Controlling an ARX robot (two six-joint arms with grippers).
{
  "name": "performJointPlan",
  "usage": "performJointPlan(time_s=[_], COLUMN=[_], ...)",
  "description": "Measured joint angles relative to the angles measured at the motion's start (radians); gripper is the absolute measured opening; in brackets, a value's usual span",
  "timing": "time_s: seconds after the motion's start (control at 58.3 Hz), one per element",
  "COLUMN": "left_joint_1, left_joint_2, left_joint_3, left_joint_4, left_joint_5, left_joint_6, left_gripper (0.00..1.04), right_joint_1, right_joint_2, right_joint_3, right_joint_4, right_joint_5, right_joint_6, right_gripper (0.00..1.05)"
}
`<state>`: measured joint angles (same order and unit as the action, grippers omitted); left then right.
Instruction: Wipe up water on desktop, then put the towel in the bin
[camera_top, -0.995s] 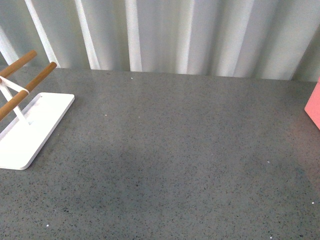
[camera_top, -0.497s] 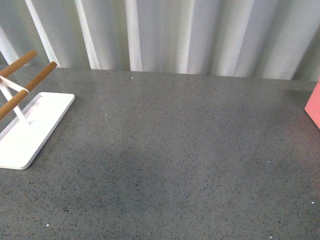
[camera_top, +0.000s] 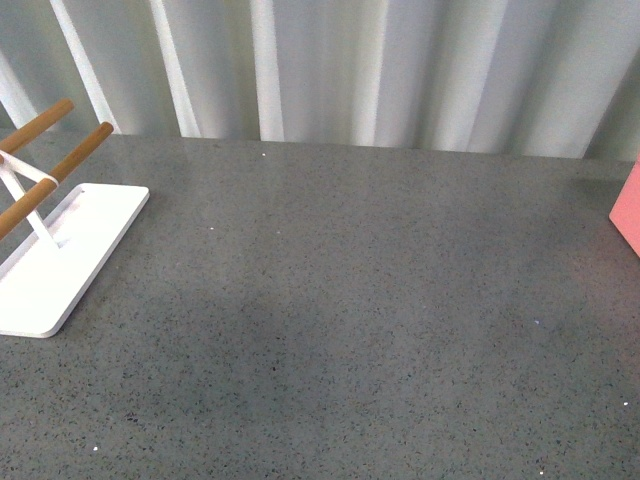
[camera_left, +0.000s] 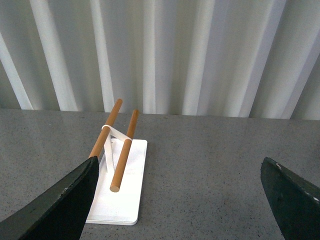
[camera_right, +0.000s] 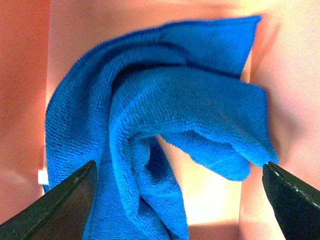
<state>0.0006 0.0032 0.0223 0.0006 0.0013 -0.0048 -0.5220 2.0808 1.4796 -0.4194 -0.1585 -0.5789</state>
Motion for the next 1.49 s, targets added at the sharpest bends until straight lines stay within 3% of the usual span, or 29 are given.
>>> performJointPlan(time_s=[0.103,0.292,0.429,0.566,0.772,0.977,1.08,1.166,1.303,1.492], left_joint_1=[0.000,0.000,0.000,0.000,0.000,0.000,0.000,0.000,0.000,0.000], left_joint_2=[0.000,0.000,0.000,0.000,0.000,0.000,0.000,0.000,0.000,0.000], left_joint_3=[0.000,0.000,0.000,0.000,0.000,0.000,0.000,0.000,0.000,0.000], left_joint_4=[0.000,0.000,0.000,0.000,0.000,0.000,0.000,0.000,0.000,0.000], left_joint_5=[0.000,0.000,0.000,0.000,0.000,0.000,0.000,-0.001,0.000,-0.001], left_joint_6=[0.000,0.000,0.000,0.000,0.000,0.000,0.000,0.000,0.000,0.000], left_gripper=[0.98,0.98,0.98,0.98,0.98,0.98,0.98,0.98,0.98,0.98], right_joint_1=[0.016,0.092,0.180,0.309,0.469,0.496,0.517,0.518,0.518,0.520], right_joint_2=[-0.044,-0.220,-0.393,-0.567,-0.734,-0.786,-0.818,-0.866,-0.959,-1.041], right_joint_3=[0.015,-0.055,-0.185,-0.348,-0.575,-0.662,-0.858,-0.979,-1.088,-1.207], right_joint_4=[0.011,0.185,0.288,0.267,0.304,0.385,0.840,1.073,1.162,1.169], right_joint_5=[-0.034,-0.119,-0.182,-0.279,-0.269,-0.201,0.084,0.142,0.143,0.143], right_joint_6=[0.008,0.015,0.023,-0.007,-0.047,-0.031,0.216,0.393,0.509,0.542], right_gripper=[0.98,0.98,0.98,0.98,0.98,0.97,0.79,0.64,0.41,0.09])
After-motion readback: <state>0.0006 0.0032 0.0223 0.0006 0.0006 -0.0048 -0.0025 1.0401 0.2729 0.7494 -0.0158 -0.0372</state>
